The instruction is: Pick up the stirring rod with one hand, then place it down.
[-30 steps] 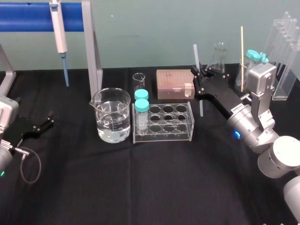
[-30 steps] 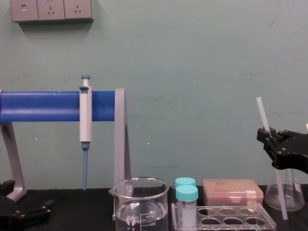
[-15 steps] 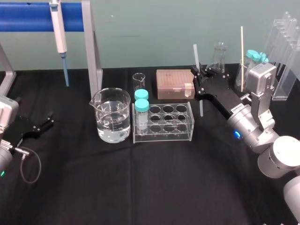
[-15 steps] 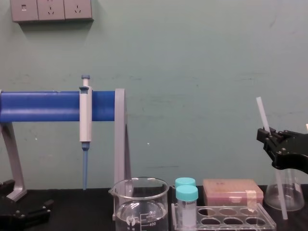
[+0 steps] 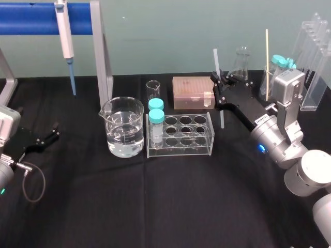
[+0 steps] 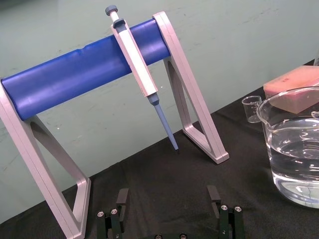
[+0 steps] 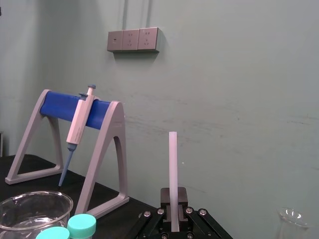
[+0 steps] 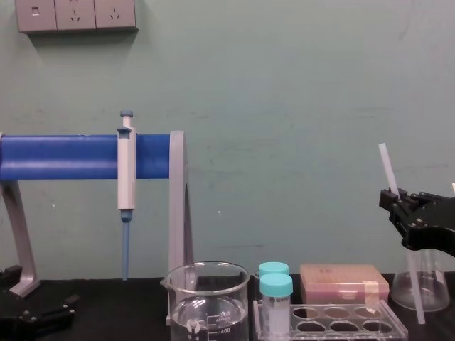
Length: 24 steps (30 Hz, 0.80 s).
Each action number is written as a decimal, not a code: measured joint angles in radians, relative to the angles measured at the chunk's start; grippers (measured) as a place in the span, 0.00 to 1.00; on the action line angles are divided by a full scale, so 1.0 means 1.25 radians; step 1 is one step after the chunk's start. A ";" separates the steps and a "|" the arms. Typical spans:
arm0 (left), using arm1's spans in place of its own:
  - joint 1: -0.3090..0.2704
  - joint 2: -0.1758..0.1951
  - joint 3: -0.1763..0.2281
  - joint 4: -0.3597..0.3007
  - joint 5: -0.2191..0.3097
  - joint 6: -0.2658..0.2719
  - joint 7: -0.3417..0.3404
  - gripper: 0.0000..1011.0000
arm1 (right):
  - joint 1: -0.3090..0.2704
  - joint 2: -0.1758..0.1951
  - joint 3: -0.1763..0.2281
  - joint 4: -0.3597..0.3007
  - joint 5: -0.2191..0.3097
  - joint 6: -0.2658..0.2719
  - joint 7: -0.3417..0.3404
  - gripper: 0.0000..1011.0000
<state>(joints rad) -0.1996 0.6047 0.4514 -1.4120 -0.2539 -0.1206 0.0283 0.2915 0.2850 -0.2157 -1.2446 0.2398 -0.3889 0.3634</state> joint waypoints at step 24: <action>0.000 0.000 0.000 0.000 0.000 0.000 0.000 0.99 | 0.000 0.000 0.000 0.000 0.000 0.000 0.000 0.07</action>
<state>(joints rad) -0.1995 0.6047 0.4514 -1.4120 -0.2539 -0.1206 0.0283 0.2915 0.2850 -0.2157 -1.2447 0.2398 -0.3888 0.3634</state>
